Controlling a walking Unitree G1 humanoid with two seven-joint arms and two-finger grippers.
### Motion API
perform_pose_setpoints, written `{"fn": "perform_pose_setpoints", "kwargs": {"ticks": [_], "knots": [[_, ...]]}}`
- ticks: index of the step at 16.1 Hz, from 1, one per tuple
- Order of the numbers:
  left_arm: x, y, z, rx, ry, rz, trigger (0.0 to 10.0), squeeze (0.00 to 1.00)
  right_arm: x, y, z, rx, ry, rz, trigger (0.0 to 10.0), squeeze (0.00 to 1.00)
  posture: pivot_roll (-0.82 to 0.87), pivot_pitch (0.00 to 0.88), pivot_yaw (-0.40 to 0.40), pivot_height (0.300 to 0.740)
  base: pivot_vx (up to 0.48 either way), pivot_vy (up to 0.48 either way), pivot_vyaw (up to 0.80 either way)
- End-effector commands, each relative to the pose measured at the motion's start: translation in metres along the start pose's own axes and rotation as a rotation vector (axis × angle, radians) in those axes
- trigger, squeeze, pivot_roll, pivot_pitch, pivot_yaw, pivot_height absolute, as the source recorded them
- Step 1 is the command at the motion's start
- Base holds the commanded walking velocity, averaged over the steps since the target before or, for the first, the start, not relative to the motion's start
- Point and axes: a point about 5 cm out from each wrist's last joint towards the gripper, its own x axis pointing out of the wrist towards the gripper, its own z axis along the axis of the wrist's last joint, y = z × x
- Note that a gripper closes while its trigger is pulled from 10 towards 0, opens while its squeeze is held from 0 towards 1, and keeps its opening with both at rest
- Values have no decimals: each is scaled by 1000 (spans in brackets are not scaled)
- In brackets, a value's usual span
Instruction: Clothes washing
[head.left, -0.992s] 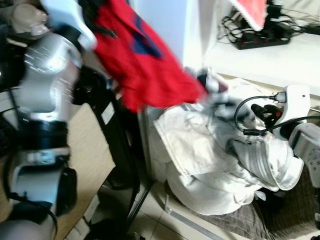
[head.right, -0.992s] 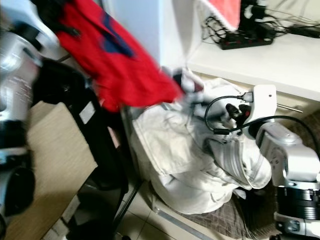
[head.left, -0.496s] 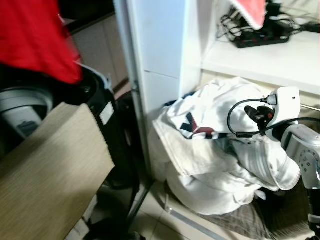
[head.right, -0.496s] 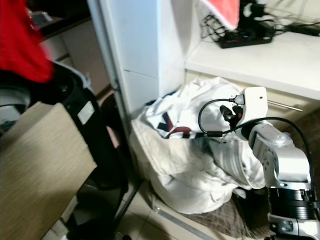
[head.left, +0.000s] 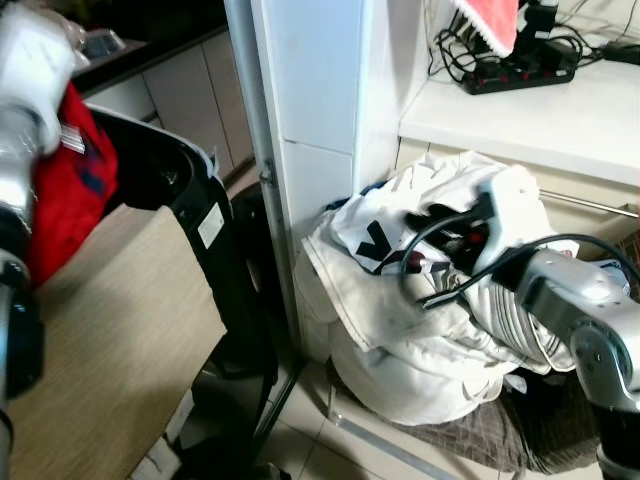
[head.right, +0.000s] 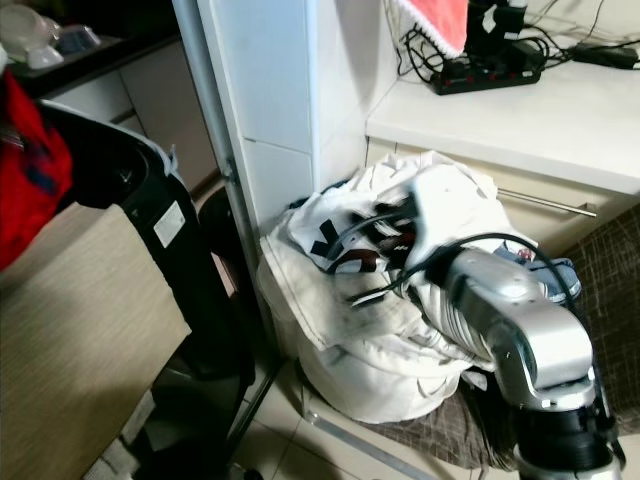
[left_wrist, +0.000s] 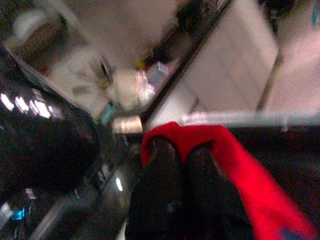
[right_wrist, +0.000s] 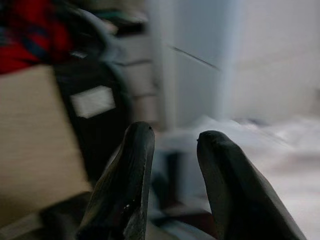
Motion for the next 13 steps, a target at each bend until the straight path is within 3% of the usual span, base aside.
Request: {"fn": "perform_pose_setpoints", "kwargs": {"ticks": [1, 2, 5, 7, 9, 11, 12, 13], "knots": [[-3, 14, -15, -6, 75, 70, 10000, 910, 0, 15, 7, 0, -25, 90, 10000, 0, -88, 0, 96, 740, 0, 0, 0], [-6, 17, -31, -23, 146, 54, 10000, 1000, -1, 22, 9, -14, -31, 134, 10000, 0, -92, 0, 95, 740, 0, 0, 0], [-10, 24, -48, -32, 209, 50, 10000, 1000, -1, 30, 8, -25, -17, 192, 10000, 0, -91, 0, 90, 740, 0, 0, 0], [-11, 25, -48, -44, 202, 38, 10000, 1000, -1, 29, 7, -20, -10, 191, 10000, 0, -86, 0, 85, 740, 0, 0, 0], [-8, 13, -44, -93, 178, -42, 10000, 1000, 1, 23, 4, -19, 13, 146, 10000, 0, -84, 0, 81, 740, 0, 0, 0], [-6, -7, -34, -126, 114, -153, 10000, 1000, 4, 7, -4, -23, 61, 11, 10000, 0, -87, 0, 82, 740, 0, 0, 0], [-5, -30, -17, -193, -16, -294, 10000, 1000, 5, -12, -11, -22, 97, -140, 10000, 0, -88, 0, 80, 740, 0, 0, 0], [-9, -52, -1, -269, -139, -423, 10000, 94, 4, -25, -16, -32, 123, -242, 10000, 0, -90, 0, 80, 740, 0, 0, 0]]}}
